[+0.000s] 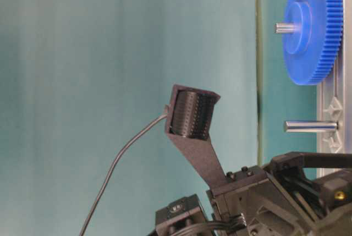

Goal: Find the location of the shaft and insert the small gear.
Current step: 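Carry the gear over the rail and align its hole with the empty shaft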

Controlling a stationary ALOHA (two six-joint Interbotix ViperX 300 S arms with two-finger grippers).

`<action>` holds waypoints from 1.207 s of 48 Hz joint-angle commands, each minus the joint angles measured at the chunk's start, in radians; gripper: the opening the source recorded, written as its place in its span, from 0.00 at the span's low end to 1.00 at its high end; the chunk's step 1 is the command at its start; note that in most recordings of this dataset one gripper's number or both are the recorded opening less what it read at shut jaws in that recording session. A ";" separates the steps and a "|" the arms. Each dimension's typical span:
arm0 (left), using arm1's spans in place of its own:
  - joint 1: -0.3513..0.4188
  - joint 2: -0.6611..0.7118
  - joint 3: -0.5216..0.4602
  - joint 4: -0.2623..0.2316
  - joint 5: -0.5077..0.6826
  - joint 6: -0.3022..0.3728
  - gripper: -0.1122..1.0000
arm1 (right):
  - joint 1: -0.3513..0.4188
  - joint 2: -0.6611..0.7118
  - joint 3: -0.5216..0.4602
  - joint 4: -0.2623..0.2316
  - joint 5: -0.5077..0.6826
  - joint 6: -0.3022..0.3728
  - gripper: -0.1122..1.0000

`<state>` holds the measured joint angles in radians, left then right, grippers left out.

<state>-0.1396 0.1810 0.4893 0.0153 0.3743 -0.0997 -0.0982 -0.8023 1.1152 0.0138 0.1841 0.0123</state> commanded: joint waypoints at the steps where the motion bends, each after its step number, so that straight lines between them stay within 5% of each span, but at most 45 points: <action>1: -0.002 -0.009 -0.018 0.003 0.002 -0.002 0.68 | -0.002 -0.005 -0.006 -0.002 -0.009 0.006 0.20; 21: -0.002 -0.041 -0.089 0.005 0.061 0.031 0.68 | -0.002 -0.025 0.000 -0.002 -0.005 0.006 0.20; 31: 0.005 -0.089 -0.118 0.005 0.141 0.104 0.68 | -0.002 -0.035 0.011 -0.002 -0.009 0.008 0.20; 41: 0.071 -0.153 -0.129 0.005 0.275 0.164 0.68 | 0.000 -0.051 0.012 -0.002 -0.009 0.008 0.20; 58: 0.150 -0.207 -0.183 0.005 0.245 0.268 0.68 | -0.002 -0.075 0.017 -0.002 -0.003 0.008 0.20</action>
<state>-0.0046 0.0046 0.3436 0.0169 0.6335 0.1549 -0.0966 -0.8774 1.1397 0.0138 0.1856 0.0123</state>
